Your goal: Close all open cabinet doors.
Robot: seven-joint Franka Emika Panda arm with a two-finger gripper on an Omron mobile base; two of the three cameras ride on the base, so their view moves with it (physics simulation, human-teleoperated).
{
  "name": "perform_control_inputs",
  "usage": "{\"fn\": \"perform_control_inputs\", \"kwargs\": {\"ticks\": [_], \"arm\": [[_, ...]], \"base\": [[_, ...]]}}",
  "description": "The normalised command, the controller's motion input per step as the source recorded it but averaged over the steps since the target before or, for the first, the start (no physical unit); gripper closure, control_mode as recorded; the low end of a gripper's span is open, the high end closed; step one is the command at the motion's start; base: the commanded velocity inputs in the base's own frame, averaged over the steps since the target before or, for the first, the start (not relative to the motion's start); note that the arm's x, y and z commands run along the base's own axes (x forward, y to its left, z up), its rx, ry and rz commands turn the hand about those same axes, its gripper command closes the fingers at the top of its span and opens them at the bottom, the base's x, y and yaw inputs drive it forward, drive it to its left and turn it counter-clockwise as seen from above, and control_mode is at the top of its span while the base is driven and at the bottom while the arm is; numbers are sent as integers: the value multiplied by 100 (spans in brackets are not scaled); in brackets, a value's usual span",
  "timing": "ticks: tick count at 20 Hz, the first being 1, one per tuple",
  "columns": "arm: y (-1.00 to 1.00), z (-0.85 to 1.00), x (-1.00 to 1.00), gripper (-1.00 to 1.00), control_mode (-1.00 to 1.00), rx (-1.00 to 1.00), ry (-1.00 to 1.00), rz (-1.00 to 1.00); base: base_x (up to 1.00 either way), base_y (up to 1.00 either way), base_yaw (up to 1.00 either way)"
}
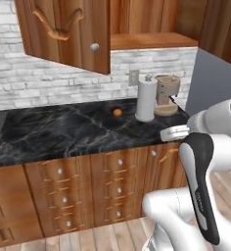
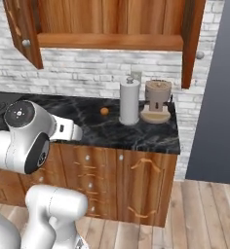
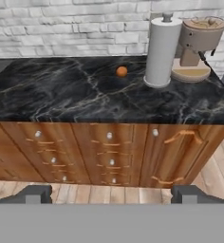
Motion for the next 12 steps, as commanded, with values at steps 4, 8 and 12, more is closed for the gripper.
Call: {"fn": "perform_control_inputs", "kwargs": {"ticks": [4,8,12], "arm": [[0,0,0,-100,100,0,0,0],[0,0,0,-100,100,0,0,0],[0,0,0,-100,100,0,0,0]], "base": [[46,-46,0],[50,-31,-2],[48,-17,-5]]}}
